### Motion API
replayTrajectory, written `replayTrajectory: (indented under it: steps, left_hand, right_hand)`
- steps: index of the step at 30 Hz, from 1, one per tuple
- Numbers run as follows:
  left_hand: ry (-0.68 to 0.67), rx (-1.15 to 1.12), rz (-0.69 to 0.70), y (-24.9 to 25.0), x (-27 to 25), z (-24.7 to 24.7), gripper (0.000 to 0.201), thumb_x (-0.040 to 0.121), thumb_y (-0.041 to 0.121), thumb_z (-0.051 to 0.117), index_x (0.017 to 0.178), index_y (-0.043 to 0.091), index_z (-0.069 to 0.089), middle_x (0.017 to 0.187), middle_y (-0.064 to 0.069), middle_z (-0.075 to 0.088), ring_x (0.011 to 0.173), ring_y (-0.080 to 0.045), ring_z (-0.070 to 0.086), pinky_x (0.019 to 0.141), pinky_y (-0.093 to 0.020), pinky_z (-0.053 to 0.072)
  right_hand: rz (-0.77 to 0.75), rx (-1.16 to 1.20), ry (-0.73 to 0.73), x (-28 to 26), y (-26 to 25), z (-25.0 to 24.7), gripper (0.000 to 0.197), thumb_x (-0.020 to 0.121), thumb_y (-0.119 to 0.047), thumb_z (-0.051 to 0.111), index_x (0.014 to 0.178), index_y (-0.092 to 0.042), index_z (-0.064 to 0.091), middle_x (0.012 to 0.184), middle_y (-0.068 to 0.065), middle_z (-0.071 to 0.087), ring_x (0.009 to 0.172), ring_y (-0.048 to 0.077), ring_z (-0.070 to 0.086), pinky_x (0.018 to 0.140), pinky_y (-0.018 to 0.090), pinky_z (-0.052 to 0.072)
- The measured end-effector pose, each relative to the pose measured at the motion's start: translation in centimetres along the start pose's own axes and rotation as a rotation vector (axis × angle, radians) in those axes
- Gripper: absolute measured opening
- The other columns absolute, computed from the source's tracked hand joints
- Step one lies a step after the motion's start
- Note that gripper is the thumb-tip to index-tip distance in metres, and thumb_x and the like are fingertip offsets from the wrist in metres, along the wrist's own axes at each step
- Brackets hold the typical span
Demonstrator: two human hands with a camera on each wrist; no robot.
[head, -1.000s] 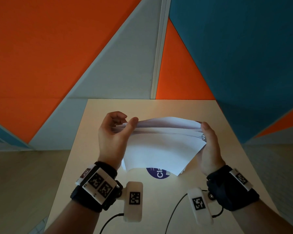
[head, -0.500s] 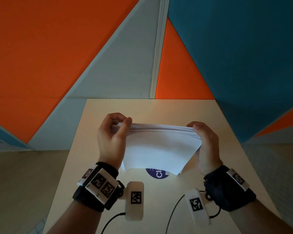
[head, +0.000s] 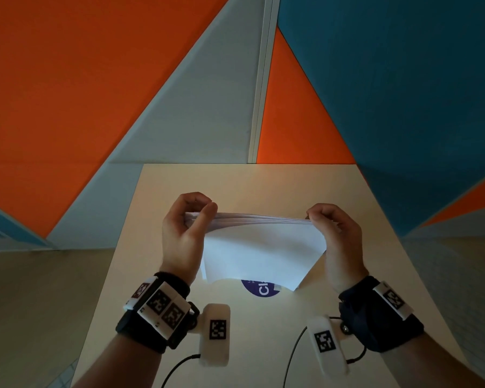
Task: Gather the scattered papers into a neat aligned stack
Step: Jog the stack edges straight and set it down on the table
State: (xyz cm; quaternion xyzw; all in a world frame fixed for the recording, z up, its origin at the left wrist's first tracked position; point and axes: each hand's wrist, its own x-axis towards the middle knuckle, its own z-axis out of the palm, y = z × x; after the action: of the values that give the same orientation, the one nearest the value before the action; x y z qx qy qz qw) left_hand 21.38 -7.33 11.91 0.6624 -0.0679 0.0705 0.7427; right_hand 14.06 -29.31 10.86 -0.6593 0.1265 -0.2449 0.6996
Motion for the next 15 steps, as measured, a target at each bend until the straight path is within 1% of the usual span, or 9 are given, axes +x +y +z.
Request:
replayTrajectory:
  steps: [2,4,5,7,9,10,11,13,15]
  left_hand:
    - [-0.007,-0.011,-0.014,-0.1,-0.2,0.2,0.003,0.078,0.013,0.062,0.081,0.013,0.063,0.075,0.010,0.062,0.078,-0.012,0.057,0.076,-0.027,0.044]
    - [-0.005,-0.012,-0.019,-0.2,-0.2,0.4,0.003,0.079,0.012,0.061,0.078,0.014,0.063,0.073,0.012,0.062,0.076,-0.011,0.056,0.076,-0.024,0.044]
    - [0.005,-0.013,-0.020,-0.2,-0.2,0.4,0.005,0.080,0.013,0.060,0.077,0.016,0.063,0.072,0.014,0.062,0.075,-0.008,0.055,0.075,-0.021,0.043]
    - [0.027,-0.013,-0.024,-0.2,0.2,0.5,0.006,0.080,0.017,0.060,0.076,0.019,0.063,0.070,0.017,0.061,0.072,-0.004,0.055,0.072,-0.016,0.042]
    - [0.034,-0.001,-0.031,-0.1,0.4,0.5,0.004,0.080,0.021,0.061,0.077,0.019,0.063,0.072,0.018,0.062,0.073,-0.003,0.055,0.074,-0.017,0.041]
    - [0.018,-0.006,-0.031,-0.1,0.4,0.6,0.006,0.080,0.024,0.062,0.080,0.018,0.063,0.074,0.017,0.062,0.076,-0.005,0.055,0.075,-0.018,0.041]
    - [-0.023,-0.025,-0.029,-0.1,0.5,0.5,0.014,0.080,0.029,0.063,0.086,0.017,0.062,0.079,0.012,0.062,0.079,-0.008,0.056,0.076,-0.020,0.042]
    - [-0.183,-0.082,-0.046,-0.3,0.7,-0.3,0.039,0.075,0.041,0.064,0.106,0.018,0.057,0.090,-0.002,0.062,0.087,-0.015,0.056,0.078,-0.022,0.043]
    - [-0.363,-0.124,-0.091,-1.1,1.0,-1.7,0.058,0.071,0.045,0.065,0.122,0.025,0.048,0.102,-0.010,0.061,0.099,-0.023,0.057,0.085,-0.031,0.045]
  right_hand:
    - [-0.020,-0.012,-0.027,-0.2,0.0,0.4,0.025,0.068,-0.032,0.069,0.076,-0.008,0.063,0.069,-0.004,0.058,0.070,0.010,0.052,0.066,0.013,0.042]
    - [-0.042,-0.017,-0.079,-0.3,0.0,0.5,0.027,0.067,-0.029,0.073,0.081,-0.008,0.063,0.063,-0.013,0.059,0.063,0.002,0.053,0.063,0.010,0.043]
    - [-0.047,-0.031,-0.116,-0.3,0.0,0.2,0.031,0.064,-0.029,0.076,0.086,-0.010,0.064,0.066,-0.014,0.062,0.065,0.001,0.056,0.064,0.011,0.046]
    - [-0.029,-0.082,-0.194,-0.2,0.0,-0.5,0.047,0.056,-0.030,0.082,0.097,-0.014,0.064,0.080,-0.010,0.066,0.076,0.004,0.063,0.068,0.015,0.051]
    - [0.003,-0.152,-0.222,-0.2,0.2,-1.1,0.057,0.052,-0.019,0.090,0.103,-0.015,0.063,0.088,-0.008,0.066,0.082,0.005,0.065,0.070,0.017,0.053]
    - [0.010,-0.181,-0.211,-0.2,0.3,-1.2,0.056,0.053,-0.011,0.091,0.102,-0.014,0.065,0.088,-0.009,0.067,0.081,0.004,0.065,0.070,0.017,0.053]
    - [0.014,-0.195,-0.189,-0.1,0.4,-1.2,0.050,0.055,-0.004,0.092,0.098,-0.013,0.067,0.086,-0.009,0.069,0.079,0.005,0.066,0.069,0.019,0.053]
    - [0.026,-0.184,-0.136,0.1,0.6,-1.2,0.033,0.061,0.005,0.088,0.086,-0.007,0.070,0.079,-0.005,0.072,0.073,0.010,0.068,0.065,0.023,0.053]
    - [0.055,-0.167,-0.092,0.3,0.9,-1.4,0.024,0.063,0.008,0.086,0.079,-0.003,0.072,0.073,-0.002,0.074,0.066,0.012,0.069,0.061,0.024,0.053]
